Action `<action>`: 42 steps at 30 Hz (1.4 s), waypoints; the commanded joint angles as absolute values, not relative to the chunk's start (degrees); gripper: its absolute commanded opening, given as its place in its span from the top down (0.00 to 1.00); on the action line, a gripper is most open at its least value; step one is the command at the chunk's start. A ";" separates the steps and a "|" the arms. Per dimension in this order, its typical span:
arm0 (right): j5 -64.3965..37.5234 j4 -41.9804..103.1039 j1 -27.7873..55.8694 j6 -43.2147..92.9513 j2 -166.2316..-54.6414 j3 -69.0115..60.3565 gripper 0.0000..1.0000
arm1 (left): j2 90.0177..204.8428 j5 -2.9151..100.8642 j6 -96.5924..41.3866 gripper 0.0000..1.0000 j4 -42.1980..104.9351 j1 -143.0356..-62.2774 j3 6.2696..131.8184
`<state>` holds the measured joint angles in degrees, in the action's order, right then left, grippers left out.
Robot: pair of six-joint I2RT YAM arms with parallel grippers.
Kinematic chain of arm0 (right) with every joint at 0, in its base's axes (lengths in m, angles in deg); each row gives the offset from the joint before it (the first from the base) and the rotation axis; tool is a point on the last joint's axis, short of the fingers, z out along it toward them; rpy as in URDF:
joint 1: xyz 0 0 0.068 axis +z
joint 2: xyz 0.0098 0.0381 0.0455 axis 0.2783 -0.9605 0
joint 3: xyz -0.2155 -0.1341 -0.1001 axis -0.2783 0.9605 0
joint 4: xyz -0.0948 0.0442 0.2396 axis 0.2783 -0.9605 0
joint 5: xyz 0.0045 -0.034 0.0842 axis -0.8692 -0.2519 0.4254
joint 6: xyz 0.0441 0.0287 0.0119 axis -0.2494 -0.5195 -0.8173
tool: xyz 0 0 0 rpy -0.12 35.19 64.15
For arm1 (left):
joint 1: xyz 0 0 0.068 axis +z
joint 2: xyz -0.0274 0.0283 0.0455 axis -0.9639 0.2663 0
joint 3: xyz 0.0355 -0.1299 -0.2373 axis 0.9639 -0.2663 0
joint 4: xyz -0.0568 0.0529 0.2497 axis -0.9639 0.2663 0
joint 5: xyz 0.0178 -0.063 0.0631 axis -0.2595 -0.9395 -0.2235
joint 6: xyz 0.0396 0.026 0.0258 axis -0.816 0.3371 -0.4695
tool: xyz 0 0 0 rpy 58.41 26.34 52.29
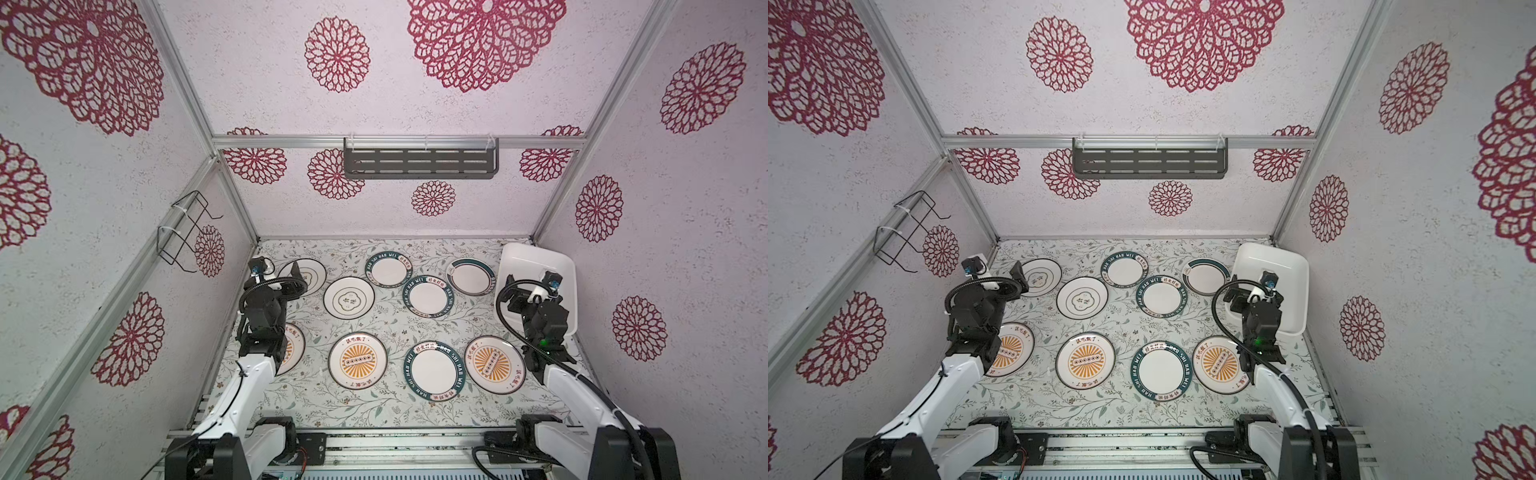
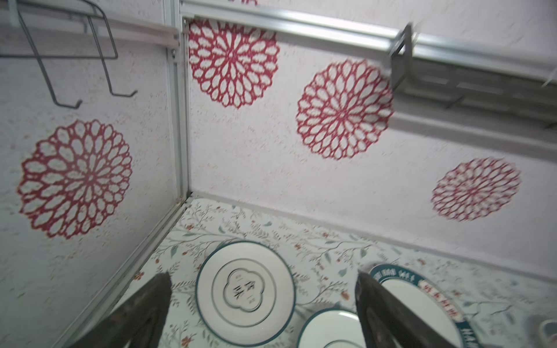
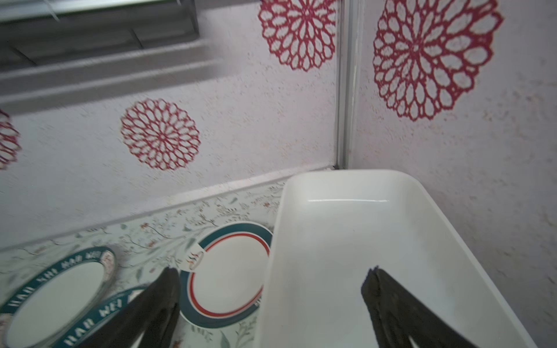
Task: Place the plates into the plastic bin on the countertop
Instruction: Pick up the plate from the middle-right of the table.
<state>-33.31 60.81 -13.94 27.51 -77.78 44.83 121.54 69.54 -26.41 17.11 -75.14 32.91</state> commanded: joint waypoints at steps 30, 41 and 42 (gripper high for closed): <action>-30.24 55.32 27.44 -18.99 -86.48 39.57 0.01 | 107.04 66.39 14.16 0.03 33.99 -111.30 31.01; -40.01 0.32 14.35 -12.01 -81.80 27.41 0.01 | 131.66 47.19 -2.04 0.03 43.16 -112.59 48.56; -40.32 -1.72 12.97 -11.80 -80.13 28.31 0.01 | 134.04 46.54 -3.18 0.03 42.36 -113.36 49.72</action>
<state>-37.93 14.91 16.13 -13.67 -84.31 27.30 129.98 53.24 3.03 40.41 -112.14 47.07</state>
